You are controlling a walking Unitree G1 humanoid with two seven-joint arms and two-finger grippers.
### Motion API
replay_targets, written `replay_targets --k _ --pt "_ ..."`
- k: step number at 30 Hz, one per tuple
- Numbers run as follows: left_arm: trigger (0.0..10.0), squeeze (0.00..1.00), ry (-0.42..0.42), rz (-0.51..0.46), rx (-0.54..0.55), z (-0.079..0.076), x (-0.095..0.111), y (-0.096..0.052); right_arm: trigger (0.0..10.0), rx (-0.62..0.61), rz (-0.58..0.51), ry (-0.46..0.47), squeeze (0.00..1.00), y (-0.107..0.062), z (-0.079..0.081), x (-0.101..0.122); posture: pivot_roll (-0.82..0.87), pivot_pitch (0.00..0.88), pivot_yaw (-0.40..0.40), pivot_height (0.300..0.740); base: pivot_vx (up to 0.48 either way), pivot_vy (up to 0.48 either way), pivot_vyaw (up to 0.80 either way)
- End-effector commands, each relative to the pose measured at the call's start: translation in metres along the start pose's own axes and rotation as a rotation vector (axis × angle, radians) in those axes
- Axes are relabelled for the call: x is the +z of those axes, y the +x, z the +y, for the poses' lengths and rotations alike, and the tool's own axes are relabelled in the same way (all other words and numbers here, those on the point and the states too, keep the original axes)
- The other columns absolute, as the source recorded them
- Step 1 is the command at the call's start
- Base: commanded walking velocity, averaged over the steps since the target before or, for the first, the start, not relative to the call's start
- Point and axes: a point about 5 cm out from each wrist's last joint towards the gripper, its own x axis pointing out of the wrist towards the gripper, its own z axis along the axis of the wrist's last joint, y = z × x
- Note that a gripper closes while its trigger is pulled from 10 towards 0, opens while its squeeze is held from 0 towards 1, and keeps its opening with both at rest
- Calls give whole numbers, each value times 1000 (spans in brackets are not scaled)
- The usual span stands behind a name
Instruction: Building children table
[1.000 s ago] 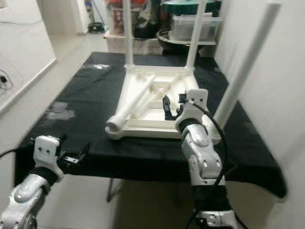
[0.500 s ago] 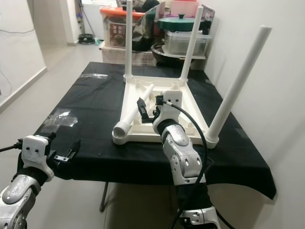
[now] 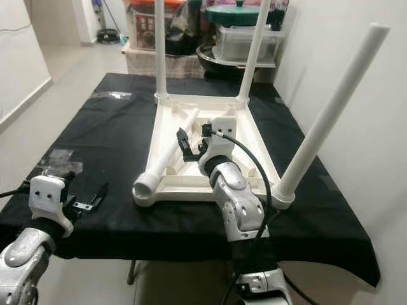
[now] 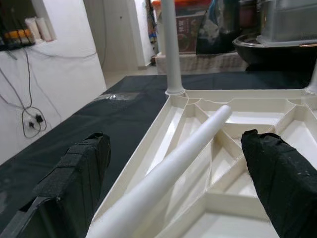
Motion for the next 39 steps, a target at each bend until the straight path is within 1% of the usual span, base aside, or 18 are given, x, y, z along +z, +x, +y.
replay_targets --k 1,11,13,16,18,19,21,22,26,28,30,31,32,34,35,36,37,39 --pt "10000 0 -8 15 12 2 -1 -3 10000 22 25 22 0 3 6 -3 46 0 -59 740 251 0 0" --pt "10000 0 -4 16 22 5 0 -5 10000 21 59 92 0 6 3 -4 52 0 -66 740 254 0 0" --pt "10000 0 -4 16 22 5 0 -5 10000 21 59 92 0 6 3 -4 52 0 -66 740 255 0 0" --pt "10000 0 -2 19 25 6 0 -6 10000 22 85 116 0 7 3 -5 52 0 -69 740 255 0 0" --pt "10000 0 -2 19 28 5 0 -7 10000 72 169 231 0 9 5 -11 52 0 -71 740 253 0 0" --pt "10000 0 -2 19 28 5 0 -7 10000 72 169 231 0 9 5 -11 52 0 -71 740 251 0 0" --pt "10000 0 -2 18 31 5 0 -7 10000 129 249 314 0 12 5 -15 55 0 -76 740 122 0 0" --pt "10000 0 1 20 38 6 0 -7 10000 134 282 330 0 14 1 -17 59 0 -82 740 0 0 0" --pt "10000 0 5 26 55 9 -1 -10 10000 119 355 365 0 17 -8 -22 65 0 -88 740 0 0 0" --pt "10000 0 5 26 55 9 -1 -10 10000 119 355 365 0 17 -8 -22 65 0 -88 740 0 0 0" --pt "10000 0 4 26 68 11 -1 -12 10000 125 425 372 0 16 -10 -30 70 0 -94 740 0 0 0" --pt "10000 0 4 26 71 11 -1 -13 10000 145 491 360 0 14 -10 -38 74 0 -100 740 0 0 0" --pt "10000 0 4 26 71 11 -1 -13 10000 145 491 360 0 14 -10 -38 74 0 -100 740 0 0 0" --pt "10000 0 1 27 71 10 -1 -14 10000 181 586 356 0 10 -10 -47 74 0 -100 740 0 0 0" --pt "10000 0 1 27 71 10 -1 -14 10000 181 586 356 0 10 -10 -47 74 0 -100 740 0 0 0" --pt "10000 0 0 28 70 10 -1 -14 10000 208 623 337 0 8 -11 -49 81 0 -109 740 0 0 0" --pt "10000 0 0 28 70 10 -1 -14 10000 208 623 337 0 8 -11 -49 81 0 -109 740 0 0 0" --pt "10000 0 2 30 75 11 -1 -16 10000 234 687 285 0 6 -14 -55 83 0 -114 740 0 0 0"
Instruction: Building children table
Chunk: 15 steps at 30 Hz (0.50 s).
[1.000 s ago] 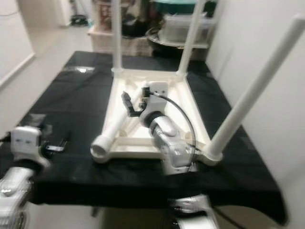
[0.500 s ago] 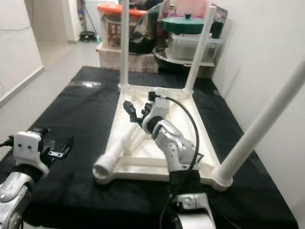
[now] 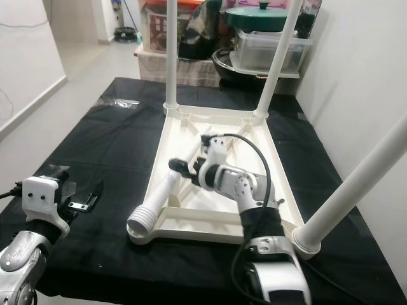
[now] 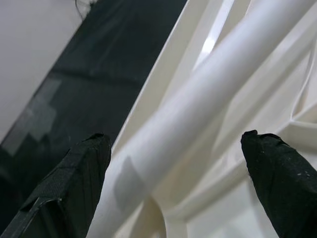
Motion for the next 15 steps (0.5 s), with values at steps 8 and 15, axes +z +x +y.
replay_targets --k 8,15 --pt "10000 0 0 12 19 3 -1 -5 10000 3 124 -37 0 9 1 -15 94 0 -121 740 0 0 0" --pt "10000 0 4 9 21 4 0 -4 10000 26 141 -26 0 19 10 -15 98 0 -124 740 0 0 0"
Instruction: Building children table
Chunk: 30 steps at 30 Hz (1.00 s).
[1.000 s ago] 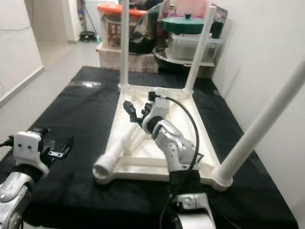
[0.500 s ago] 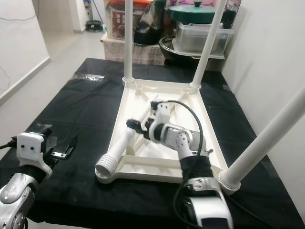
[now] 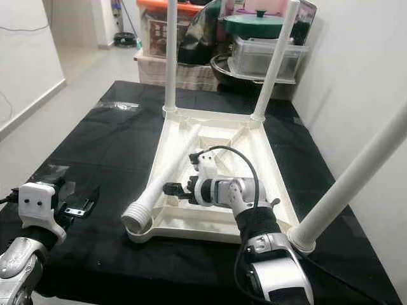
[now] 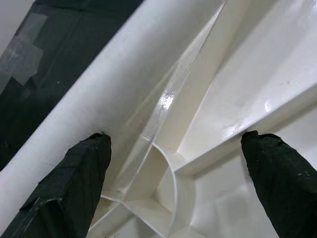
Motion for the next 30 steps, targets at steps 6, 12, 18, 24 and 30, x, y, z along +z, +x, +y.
replay_targets --k 6,12,18,24,30 --pt "10000 0 -1 -2 0 -1 1 0 10000 -29 -132 9 1000 -2 1 33 103 0 -131 740 0 0 0" --pt "10000 0 -4 3 4 -1 -1 -2 10000 -99 -200 9 1000 -13 -13 51 96 0 -139 740 0 0 0" --pt "10000 0 -9 8 1 -3 -3 -2 10000 -86 -239 8 1000 -21 -11 66 91 0 -142 740 0 0 0" --pt "10000 0 -13 11 0 -5 -3 -1 10000 -54 -174 -30 1000 -9 2 61 93 0 -150 740 0 0 0" --pt "10000 0 -13 12 9 -5 -4 -1 10000 -26 -30 -110 1000 17 30 38 94 0 -167 740 0 0 0"
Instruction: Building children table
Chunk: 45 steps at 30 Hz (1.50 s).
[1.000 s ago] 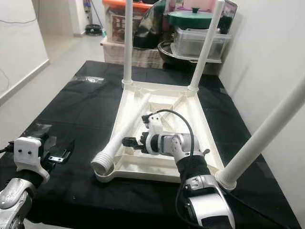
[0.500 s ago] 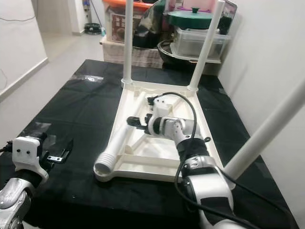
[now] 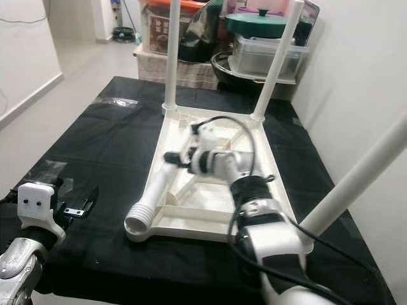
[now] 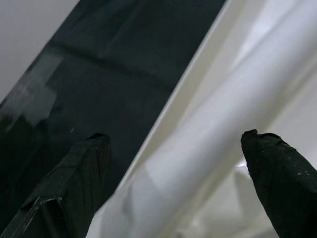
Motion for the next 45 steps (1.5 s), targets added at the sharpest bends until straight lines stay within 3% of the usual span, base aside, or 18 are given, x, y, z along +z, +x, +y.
replay_targets --k 1,11,22,23,24,25,26,29,41,42,43,44,45 --pt "10000 0 -8 9 -4 -3 -3 0 10000 -23 40 -15 1000 2 -1 -5 94 0 -167 740 0 0 0" --pt "10000 0 -10 8 5 -4 -4 -2 10000 -69 131 -50 1000 15 5 -27 98 0 -172 740 0 0 0" --pt "10000 0 -3 15 12 -4 -5 0 10000 -111 230 -160 1000 24 9 -47 82 0 -181 740 0 0 0" --pt "10000 0 -2 17 14 -4 -6 0 8275 -114 248 -148 914 25 7 -51 81 0 -184 740 0 0 0" --pt "10000 0 -1 18 17 -4 -6 0 0 -112 255 -131 655 25 5 -54 82 0 -191 740 0 0 0" --pt "10000 0 -1 18 17 -4 -6 0 0 -112 255 -131 655 25 5 -54 82 0 -191 740 0 0 0" --pt "10000 0 1 20 21 -4 -7 0 0 -112 261 -132 580 25 3 -55 82 0 -193 740 0 0 0" --pt "10000 0 1 22 27 -4 -7 -1 0 -117 256 -152 561 24 -1 -54 82 0 -197 740 0 0 0" --pt "10000 0 10 38 30 -4 -10 -2 0 -97 240 -251 561 16 -9 -38 76 0 -197 740 0 0 0" --pt "10000 0 14 42 30 -4 -10 -2 0 -84 247 -291 482 12 -13 -33 76 0 -197 740 0 0 0" --pt "10000 0 14 42 30 -4 -10 -2 0 -84 247 -291 482 12 -13 -33 76 0 -197 740 0 0 0" --pt "10000 0 20 51 33 -3 -11 -3 0 -72 287 -375 0 -1 -28 -27 72 0 -197 740 0 0 0" --pt "10000 0 20 51 33 -3 -11 -3 0 -72 287 -375 0 -1 -28 -27 72 0 -197 740 0 0 0"
